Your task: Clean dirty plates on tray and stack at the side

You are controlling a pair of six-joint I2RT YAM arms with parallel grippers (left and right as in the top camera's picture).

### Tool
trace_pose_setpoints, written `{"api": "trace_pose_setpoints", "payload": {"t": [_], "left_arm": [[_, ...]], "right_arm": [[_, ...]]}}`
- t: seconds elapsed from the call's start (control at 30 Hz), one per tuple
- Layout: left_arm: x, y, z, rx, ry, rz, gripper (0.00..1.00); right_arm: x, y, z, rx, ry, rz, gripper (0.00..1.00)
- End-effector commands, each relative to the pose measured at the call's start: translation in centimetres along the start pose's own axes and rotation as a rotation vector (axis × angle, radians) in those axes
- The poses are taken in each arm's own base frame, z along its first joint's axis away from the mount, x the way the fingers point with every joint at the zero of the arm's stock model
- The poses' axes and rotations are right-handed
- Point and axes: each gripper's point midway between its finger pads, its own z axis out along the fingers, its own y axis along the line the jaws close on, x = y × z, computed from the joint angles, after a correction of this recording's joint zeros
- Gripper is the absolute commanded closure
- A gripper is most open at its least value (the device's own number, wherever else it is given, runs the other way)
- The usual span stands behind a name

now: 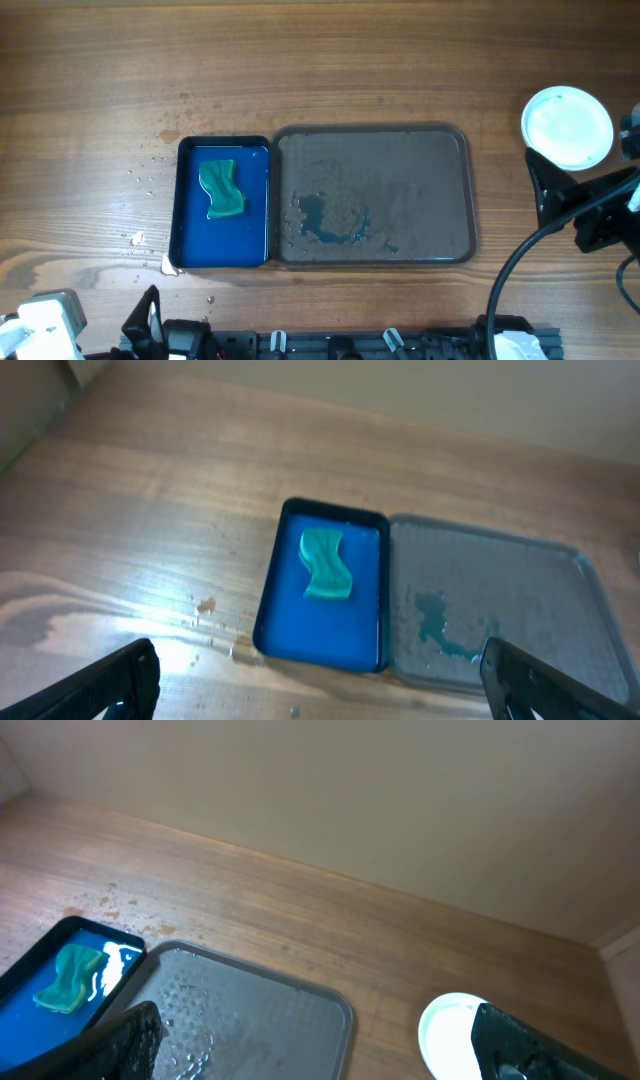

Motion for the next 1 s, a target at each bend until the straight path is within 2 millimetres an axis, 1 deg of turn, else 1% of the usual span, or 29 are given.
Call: {"api": "trace_pose_setpoints", "payload": {"t": [0.0,0.23,0.57,0.97], "left_arm": [[0.9,0.4,-0.2,-0.012,0.025,-0.004,0.0],[1.2,0.5,-0.2,-0.015,0.036,-0.002,0.0],[1.2,0.5,-0.2,-0.015,0.036,-0.002,0.0],[1.2,0.5,-0.2,-0.015,0.036,-0.002,0.0]], "right_arm": [[-0.1,-0.1,0.1,0.0,-0.001,0.018,0.0],[-0.1,0.0,0.1,0.0,0.002,0.018,0.0],[2.2,0.6,0.0,-0.023,0.096,0.044,0.0],[2.4,0.6,0.0,-0.025,0.103,0.045,0.0]]}}
